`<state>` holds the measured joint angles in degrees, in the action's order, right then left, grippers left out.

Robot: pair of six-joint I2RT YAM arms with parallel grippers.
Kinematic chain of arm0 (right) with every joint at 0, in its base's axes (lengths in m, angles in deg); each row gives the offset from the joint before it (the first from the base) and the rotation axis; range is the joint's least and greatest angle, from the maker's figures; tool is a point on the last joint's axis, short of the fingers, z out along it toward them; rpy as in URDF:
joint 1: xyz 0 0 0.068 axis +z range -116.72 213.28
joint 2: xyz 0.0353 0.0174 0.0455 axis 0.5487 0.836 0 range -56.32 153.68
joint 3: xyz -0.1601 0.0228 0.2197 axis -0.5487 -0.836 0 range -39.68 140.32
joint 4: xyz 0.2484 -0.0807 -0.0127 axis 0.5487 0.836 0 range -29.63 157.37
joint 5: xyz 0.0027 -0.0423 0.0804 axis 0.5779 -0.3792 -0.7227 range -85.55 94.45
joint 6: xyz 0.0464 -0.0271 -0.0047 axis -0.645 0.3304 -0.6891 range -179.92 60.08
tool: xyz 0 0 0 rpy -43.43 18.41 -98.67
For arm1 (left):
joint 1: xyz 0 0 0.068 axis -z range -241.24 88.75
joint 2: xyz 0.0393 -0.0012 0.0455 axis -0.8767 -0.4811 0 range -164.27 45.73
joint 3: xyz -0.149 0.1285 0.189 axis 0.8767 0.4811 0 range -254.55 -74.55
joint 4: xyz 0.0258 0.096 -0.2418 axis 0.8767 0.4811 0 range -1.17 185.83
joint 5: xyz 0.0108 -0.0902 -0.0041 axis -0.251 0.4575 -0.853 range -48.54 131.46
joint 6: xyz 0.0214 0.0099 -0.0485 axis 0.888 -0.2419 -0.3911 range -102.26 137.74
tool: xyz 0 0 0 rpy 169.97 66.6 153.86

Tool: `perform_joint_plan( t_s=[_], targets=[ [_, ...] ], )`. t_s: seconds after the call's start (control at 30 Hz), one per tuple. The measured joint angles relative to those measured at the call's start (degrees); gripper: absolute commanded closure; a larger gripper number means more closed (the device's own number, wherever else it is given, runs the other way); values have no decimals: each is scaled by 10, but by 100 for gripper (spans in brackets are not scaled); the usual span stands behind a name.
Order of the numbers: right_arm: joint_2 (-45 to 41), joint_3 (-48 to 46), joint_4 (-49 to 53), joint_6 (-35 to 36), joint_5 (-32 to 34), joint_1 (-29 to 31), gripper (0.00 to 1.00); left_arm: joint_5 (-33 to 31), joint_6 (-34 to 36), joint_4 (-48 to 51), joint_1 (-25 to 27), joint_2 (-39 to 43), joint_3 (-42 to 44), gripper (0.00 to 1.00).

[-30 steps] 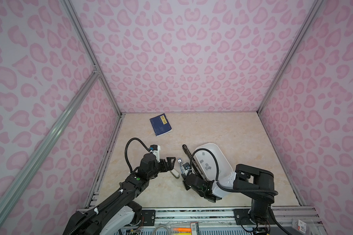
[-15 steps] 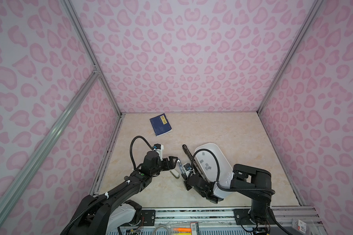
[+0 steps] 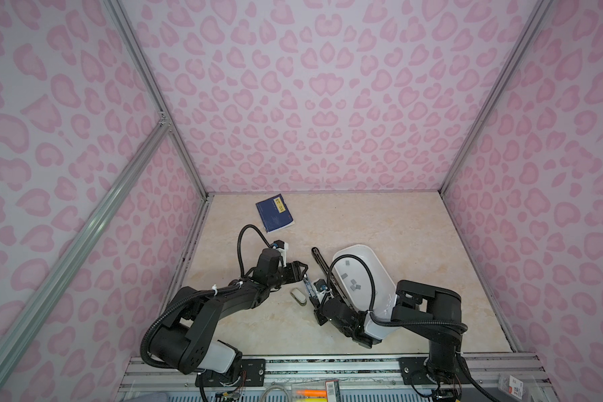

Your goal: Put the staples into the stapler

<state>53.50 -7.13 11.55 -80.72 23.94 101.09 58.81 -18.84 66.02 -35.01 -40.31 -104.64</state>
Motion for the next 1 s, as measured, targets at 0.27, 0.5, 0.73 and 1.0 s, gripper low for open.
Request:
perform_joint_plan(
  t_s=[0.27,0.5,0.73,1.0],
  targets=[
    [3,0,-8,0,-2,-4,78,52,0,-35,0,-40,-11,54],
    [6,-3,-19,0,-10,-9,78,73,0,-62,14,15,23,55],
    [11,-3,-31,0,-12,-10,78,56,-5,-74,56,49,62,56],
    [11,-11,-45,0,-20,-11,77,25,-19,-78,68,58,92,57]
  ],
)
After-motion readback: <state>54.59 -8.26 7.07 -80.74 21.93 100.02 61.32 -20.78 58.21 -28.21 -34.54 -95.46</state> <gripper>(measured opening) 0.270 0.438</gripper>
